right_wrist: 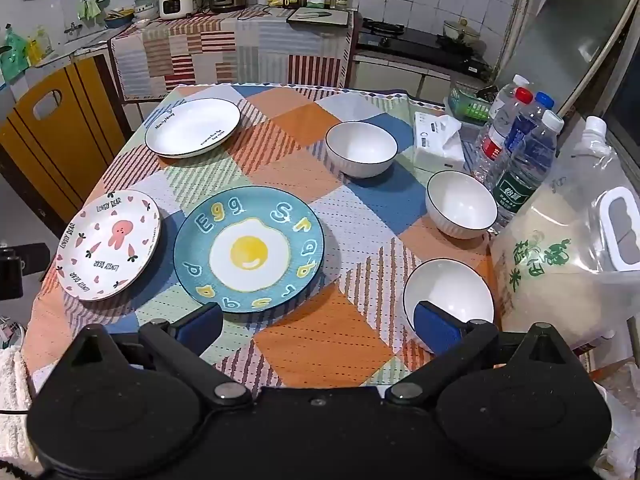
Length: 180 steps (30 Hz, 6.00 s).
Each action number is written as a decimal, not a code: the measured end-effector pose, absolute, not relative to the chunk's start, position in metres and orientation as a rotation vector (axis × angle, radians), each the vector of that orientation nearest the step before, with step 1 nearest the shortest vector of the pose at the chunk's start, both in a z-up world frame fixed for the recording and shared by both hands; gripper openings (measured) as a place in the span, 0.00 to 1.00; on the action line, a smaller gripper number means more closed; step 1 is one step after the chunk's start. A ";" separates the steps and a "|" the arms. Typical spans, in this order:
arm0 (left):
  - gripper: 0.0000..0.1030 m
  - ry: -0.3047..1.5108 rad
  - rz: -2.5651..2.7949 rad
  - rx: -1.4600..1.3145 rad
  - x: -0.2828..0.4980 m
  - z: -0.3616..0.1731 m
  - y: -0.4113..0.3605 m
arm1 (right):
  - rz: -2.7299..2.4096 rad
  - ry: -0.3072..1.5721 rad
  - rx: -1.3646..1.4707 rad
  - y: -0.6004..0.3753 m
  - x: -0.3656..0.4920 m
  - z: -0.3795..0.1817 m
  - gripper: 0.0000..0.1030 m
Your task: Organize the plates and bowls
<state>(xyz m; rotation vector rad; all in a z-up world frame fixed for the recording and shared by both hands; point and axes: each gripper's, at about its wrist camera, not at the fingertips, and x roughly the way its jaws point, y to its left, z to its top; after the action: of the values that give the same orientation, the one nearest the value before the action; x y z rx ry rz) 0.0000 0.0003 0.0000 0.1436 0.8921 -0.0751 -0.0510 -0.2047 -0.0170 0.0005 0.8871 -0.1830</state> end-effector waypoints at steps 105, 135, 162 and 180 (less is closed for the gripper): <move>0.66 1.059 -0.259 -0.033 0.087 -0.177 -0.068 | 0.077 0.756 0.270 -0.265 0.044 -0.188 0.70; 0.37 0.941 -0.269 0.064 0.135 -0.168 -0.094 | 0.147 0.632 0.292 -0.296 0.079 -0.182 0.20; 0.38 1.020 -0.257 0.033 0.195 -0.188 -0.095 | 0.096 0.729 0.282 -0.292 0.140 -0.189 0.22; 0.60 0.955 -0.314 0.154 0.152 -0.086 0.034 | 0.302 0.742 0.078 -0.237 0.098 -0.098 0.38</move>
<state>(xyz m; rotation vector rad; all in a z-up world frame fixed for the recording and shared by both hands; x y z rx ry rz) 0.1523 0.0343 -0.0860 0.1540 0.9555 -0.3141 0.0977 -0.2368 -0.0978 0.0779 0.7419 0.3024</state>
